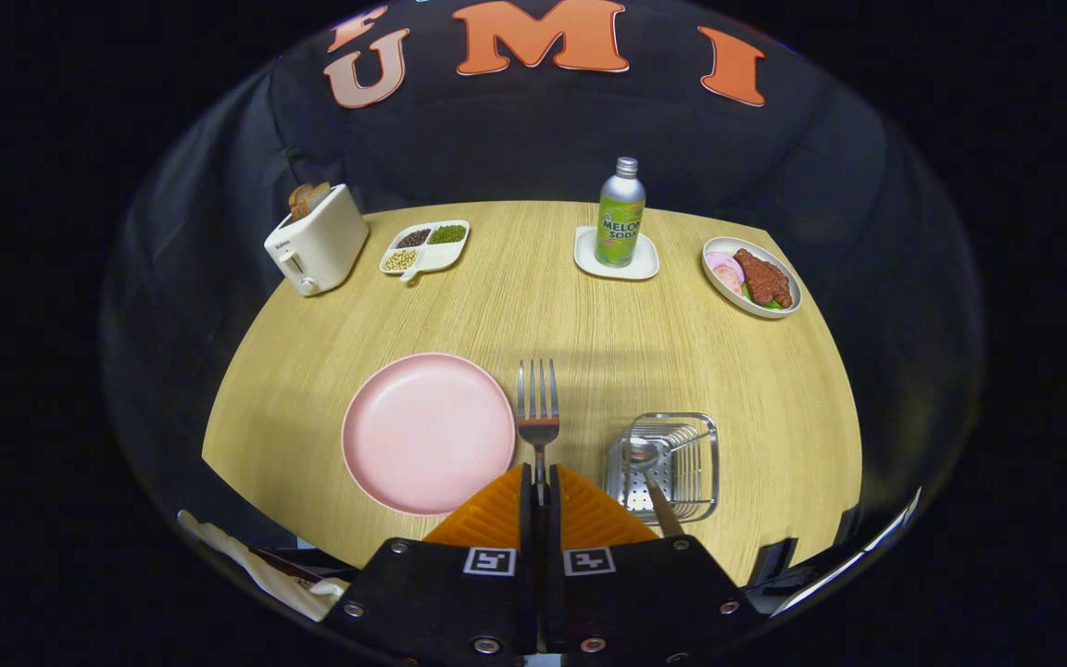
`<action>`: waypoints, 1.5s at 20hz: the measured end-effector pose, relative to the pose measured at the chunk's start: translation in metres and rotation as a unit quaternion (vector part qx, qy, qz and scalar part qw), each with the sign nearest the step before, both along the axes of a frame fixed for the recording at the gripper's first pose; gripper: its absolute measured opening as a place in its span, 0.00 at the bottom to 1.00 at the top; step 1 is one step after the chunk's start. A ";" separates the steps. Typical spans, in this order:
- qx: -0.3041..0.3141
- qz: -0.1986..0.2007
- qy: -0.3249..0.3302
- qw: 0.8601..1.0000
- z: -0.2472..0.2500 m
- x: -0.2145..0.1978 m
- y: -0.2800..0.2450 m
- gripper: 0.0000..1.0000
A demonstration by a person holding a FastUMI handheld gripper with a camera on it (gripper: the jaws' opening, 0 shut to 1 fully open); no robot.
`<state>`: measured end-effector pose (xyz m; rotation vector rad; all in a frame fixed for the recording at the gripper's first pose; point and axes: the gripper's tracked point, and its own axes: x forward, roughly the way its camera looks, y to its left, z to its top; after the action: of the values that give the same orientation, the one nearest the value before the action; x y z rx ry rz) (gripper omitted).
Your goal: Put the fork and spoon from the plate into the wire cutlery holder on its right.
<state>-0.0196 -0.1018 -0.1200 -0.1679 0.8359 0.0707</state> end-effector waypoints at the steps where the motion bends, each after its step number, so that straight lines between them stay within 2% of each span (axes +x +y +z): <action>1: -0.003 -0.001 0.004 1.000 0.002 -0.003 -0.006 0.05; 9: -0.064 -0.011 0.039 0.997 0.021 -0.014 -0.061 0.05; 13: -0.074 -0.010 0.087 0.993 0.013 -0.018 -0.072 0.05; 21: -0.104 0.002 0.191 0.976 -0.014 -0.012 -0.090 0.05; 26: -0.133 0.026 0.231 0.963 -0.029 -0.002 -0.088 0.05; 30: -0.145 0.028 0.260 0.954 -0.040 0.002 -0.087 0.05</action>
<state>-0.0172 -0.1887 -0.1597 -0.4642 1.3689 0.0442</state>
